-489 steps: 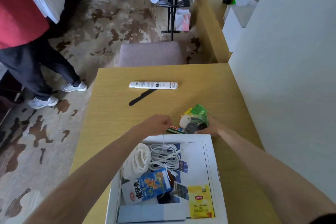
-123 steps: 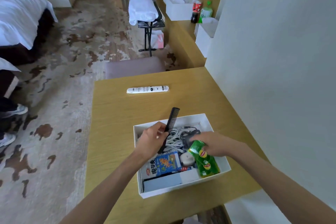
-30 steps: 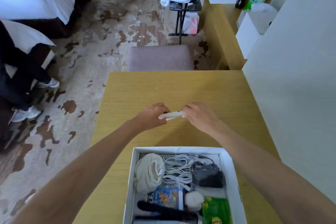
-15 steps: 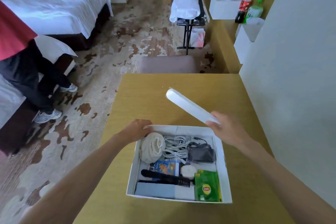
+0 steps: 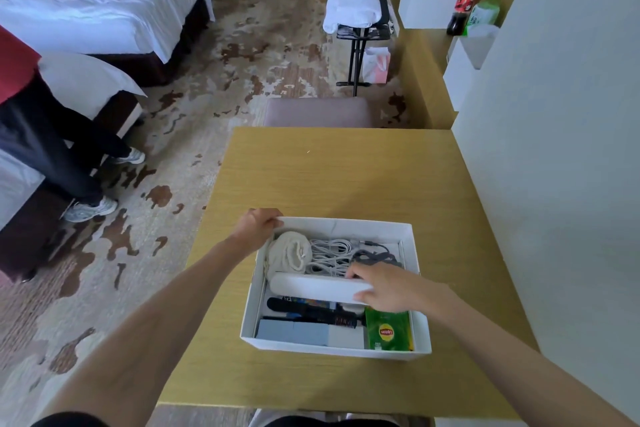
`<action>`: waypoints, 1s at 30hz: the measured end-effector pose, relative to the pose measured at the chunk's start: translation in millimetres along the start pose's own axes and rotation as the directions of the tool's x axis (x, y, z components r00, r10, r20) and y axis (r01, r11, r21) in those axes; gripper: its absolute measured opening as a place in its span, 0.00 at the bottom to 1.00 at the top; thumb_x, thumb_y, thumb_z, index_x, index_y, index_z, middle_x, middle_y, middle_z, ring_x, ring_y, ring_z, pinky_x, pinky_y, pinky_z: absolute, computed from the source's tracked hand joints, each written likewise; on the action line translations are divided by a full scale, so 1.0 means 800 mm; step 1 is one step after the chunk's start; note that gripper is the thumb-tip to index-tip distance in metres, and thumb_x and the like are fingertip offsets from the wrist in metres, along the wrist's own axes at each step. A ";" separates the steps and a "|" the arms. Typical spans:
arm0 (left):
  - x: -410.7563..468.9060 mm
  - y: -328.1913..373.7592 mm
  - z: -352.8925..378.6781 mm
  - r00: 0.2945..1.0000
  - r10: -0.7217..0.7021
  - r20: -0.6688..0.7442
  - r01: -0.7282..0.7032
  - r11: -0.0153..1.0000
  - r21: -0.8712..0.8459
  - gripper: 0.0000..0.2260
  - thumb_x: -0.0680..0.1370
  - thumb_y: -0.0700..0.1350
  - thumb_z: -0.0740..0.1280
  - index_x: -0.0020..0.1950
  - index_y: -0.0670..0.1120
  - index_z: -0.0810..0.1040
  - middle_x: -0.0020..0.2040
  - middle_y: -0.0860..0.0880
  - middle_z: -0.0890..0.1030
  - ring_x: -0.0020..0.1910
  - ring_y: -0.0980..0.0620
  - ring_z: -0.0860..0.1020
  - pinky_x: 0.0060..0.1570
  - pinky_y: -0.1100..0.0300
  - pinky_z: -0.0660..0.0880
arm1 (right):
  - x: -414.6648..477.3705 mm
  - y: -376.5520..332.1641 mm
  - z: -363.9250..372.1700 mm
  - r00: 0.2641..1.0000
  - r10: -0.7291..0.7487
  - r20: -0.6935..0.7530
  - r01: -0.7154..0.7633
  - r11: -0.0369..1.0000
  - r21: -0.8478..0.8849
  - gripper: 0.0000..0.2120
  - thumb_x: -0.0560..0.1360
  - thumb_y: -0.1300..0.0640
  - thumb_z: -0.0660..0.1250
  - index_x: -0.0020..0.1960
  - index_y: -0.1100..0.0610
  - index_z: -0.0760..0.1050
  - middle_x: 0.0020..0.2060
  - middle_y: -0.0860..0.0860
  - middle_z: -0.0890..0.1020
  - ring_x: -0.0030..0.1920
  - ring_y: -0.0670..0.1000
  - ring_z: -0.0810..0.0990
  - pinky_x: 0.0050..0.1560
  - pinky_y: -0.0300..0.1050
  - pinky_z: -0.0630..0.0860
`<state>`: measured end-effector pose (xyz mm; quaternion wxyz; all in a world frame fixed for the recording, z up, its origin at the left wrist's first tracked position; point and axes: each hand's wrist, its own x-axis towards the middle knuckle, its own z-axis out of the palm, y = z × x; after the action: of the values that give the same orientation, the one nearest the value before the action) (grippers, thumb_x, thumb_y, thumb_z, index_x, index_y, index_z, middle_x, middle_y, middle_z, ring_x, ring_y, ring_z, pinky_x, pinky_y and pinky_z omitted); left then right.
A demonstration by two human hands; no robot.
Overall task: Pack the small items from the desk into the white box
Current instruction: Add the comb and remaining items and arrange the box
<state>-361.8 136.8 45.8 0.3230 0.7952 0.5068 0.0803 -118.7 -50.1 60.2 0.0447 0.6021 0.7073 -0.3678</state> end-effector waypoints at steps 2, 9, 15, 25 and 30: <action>0.000 -0.002 0.001 1.000 0.018 -0.006 -0.017 1.000 0.017 0.07 0.79 0.39 0.63 0.48 0.43 0.81 0.40 0.46 0.81 0.37 0.47 0.77 0.36 0.57 0.72 | 0.010 -0.008 0.008 0.999 -0.014 0.032 0.015 1.000 -0.018 0.07 0.79 0.47 0.62 0.56 0.47 0.70 0.44 0.49 0.80 0.40 0.49 0.79 0.44 0.49 0.76; 0.002 -0.011 0.005 0.998 0.056 -0.029 -0.054 0.997 0.050 0.07 0.79 0.39 0.62 0.49 0.43 0.80 0.40 0.46 0.81 0.37 0.45 0.78 0.35 0.56 0.73 | 0.018 -0.003 0.006 0.994 -0.056 0.093 0.063 0.995 -0.077 0.08 0.79 0.49 0.63 0.56 0.50 0.76 0.47 0.50 0.81 0.45 0.50 0.79 0.48 0.50 0.76; 0.001 -0.012 0.006 0.996 0.072 -0.050 -0.069 0.996 0.056 0.08 0.79 0.39 0.61 0.47 0.44 0.80 0.40 0.45 0.82 0.38 0.45 0.78 0.36 0.54 0.74 | 0.021 -0.004 -0.002 0.971 -0.004 0.239 0.037 0.991 -0.132 0.17 0.78 0.47 0.63 0.66 0.47 0.72 0.56 0.50 0.79 0.52 0.52 0.78 0.54 0.53 0.75; 0.001 -0.015 0.011 0.997 0.055 -0.059 -0.051 0.996 0.074 0.09 0.79 0.39 0.60 0.46 0.48 0.79 0.37 0.48 0.78 0.34 0.47 0.76 0.30 0.60 0.69 | 0.038 -0.015 0.011 0.996 -0.085 0.025 0.085 0.996 0.000 0.20 0.77 0.49 0.66 0.68 0.43 0.71 0.52 0.42 0.79 0.48 0.43 0.78 0.49 0.42 0.74; 0.001 -0.015 0.011 0.996 0.056 -0.063 -0.052 0.996 0.069 0.08 0.79 0.40 0.60 0.46 0.48 0.78 0.36 0.48 0.79 0.34 0.47 0.76 0.32 0.56 0.73 | 0.030 -0.014 0.027 0.989 -0.109 0.103 0.098 0.990 0.103 0.22 0.76 0.53 0.69 0.69 0.45 0.72 0.60 0.46 0.81 0.52 0.45 0.79 0.53 0.40 0.74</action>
<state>-366.8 136.9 31.4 0.2770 0.8161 0.4978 0.0978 -143.6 -42.9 37.7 0.0344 0.5452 0.7152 -0.4359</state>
